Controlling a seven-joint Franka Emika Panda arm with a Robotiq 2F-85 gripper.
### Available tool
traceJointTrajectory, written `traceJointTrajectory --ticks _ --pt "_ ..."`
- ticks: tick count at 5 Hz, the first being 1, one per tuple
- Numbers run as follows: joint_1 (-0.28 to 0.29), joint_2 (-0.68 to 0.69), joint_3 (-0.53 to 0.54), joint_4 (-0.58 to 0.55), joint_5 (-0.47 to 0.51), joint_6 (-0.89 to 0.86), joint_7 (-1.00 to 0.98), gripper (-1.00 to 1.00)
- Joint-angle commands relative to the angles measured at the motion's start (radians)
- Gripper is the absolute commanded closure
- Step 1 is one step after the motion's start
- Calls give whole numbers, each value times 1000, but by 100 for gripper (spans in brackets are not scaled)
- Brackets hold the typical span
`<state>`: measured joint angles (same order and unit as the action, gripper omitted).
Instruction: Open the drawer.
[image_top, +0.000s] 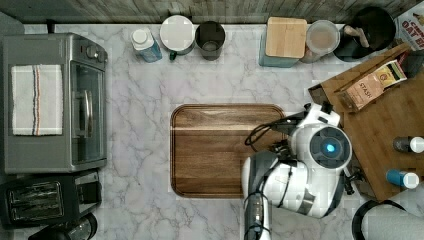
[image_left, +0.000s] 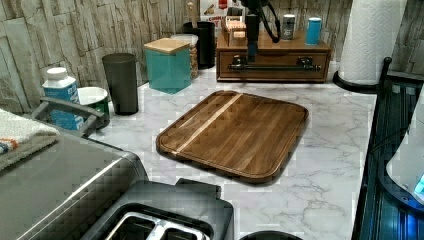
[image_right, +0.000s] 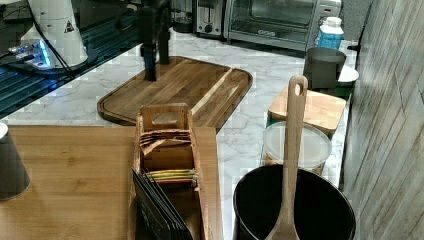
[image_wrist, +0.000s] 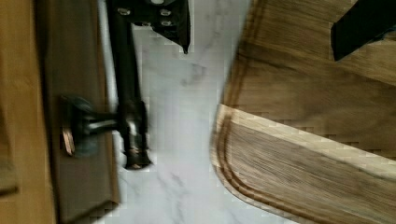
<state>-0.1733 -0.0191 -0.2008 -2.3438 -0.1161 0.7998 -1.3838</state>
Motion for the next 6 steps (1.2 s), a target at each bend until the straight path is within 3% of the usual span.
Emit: traceJointTrajectory --ticks 1,3,6 --pt "-78 -15 -101 -139 10 236 -149 -100" --pt "-65 18 -150 -182 119 385 -352 -100" --pt "-100 174 -101 -105 441 447 -664 -100"
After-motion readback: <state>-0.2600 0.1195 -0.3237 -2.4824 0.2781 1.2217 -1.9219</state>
